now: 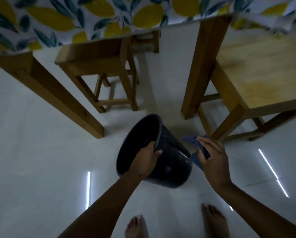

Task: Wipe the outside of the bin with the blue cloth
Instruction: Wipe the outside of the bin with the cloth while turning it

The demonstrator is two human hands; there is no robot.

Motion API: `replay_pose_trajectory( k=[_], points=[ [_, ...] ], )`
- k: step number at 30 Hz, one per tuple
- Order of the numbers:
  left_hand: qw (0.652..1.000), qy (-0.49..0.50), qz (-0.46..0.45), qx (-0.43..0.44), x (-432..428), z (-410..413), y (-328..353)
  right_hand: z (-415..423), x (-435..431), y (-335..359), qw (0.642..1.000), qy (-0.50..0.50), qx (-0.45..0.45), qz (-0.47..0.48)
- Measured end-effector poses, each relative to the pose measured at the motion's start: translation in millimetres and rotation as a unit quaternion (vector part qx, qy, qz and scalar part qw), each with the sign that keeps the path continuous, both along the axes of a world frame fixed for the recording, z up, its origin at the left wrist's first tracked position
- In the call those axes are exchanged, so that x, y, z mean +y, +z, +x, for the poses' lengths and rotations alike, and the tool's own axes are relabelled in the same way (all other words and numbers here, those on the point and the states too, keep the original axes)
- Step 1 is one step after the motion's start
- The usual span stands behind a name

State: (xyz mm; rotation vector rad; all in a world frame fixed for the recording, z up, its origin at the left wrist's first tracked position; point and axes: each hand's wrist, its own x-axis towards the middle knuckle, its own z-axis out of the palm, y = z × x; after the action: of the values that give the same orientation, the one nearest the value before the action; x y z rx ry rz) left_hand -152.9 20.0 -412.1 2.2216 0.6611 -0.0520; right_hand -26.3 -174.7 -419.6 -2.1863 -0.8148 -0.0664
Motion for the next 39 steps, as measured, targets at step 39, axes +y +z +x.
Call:
replay_pose_trajectory(
  k=[39],
  points=[
    [0.993, 0.094, -0.073, 0.01, 26, 14, -72, 3, 27, -130, 0.96, 0.117, 0.127, -0.22]
  ],
)
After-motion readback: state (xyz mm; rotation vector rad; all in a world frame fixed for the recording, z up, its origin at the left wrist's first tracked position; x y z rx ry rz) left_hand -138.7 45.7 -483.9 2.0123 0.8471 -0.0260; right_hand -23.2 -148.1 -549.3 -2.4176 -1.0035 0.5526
